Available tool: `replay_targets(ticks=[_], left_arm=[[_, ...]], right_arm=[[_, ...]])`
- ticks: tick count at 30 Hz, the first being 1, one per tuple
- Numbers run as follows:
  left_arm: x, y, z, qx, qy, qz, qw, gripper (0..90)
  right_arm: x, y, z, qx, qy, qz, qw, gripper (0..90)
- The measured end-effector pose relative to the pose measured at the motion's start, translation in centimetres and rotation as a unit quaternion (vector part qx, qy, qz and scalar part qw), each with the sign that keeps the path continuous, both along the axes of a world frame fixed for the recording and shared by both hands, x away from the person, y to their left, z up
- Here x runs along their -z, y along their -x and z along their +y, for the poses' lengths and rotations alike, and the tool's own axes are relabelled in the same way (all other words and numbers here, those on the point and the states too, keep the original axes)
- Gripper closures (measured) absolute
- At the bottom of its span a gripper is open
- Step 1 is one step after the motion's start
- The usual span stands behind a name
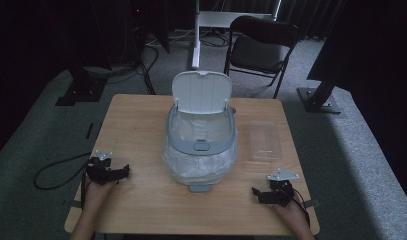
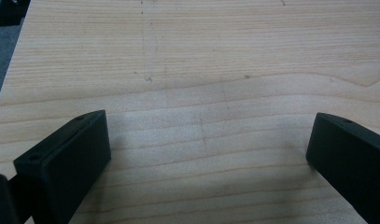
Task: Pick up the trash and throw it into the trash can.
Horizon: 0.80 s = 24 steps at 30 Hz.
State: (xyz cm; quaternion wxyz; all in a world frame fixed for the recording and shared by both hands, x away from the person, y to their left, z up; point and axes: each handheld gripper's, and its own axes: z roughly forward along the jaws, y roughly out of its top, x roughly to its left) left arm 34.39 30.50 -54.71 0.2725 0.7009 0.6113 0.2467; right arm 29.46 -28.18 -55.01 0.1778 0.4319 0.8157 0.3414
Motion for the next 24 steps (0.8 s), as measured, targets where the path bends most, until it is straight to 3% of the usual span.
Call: replay_targets(ticks=[7, 13, 17, 20, 24], left_arm=[[0.0, 0.1, -0.3, 0.023, -0.001, 0.0, 0.9997, 0.6], [0.0, 0.1, -0.3, 0.023, -0.001, 0.0, 0.9997, 0.6], [0.0, 0.1, -0.3, 0.023, -0.001, 0.0, 0.9997, 0.6], [0.0, 0.1, -0.3, 0.024, -0.001, 0.0, 0.9997, 0.6], [0.0, 0.1, -0.3, 0.024, -0.001, 0.0, 0.9997, 0.6]], right_arm=[[-0.5, 0.5, 0.4, -0.003, 0.015, 0.01, 0.9998, 13.8], [-1.5, 0.7, 0.0, -0.003, -0.022, 0.017, 0.9996, 13.8], [-3.1, 0.9, 0.2, -0.001, -0.015, 0.009, 0.9998, 11.7], [-4.0, 0.7, 0.0, -0.008, -0.044, 0.001, 0.999, 11.1], [-5.5, 0.0, -0.6, 0.004, -0.062, -0.015, 0.998, 11.2]])
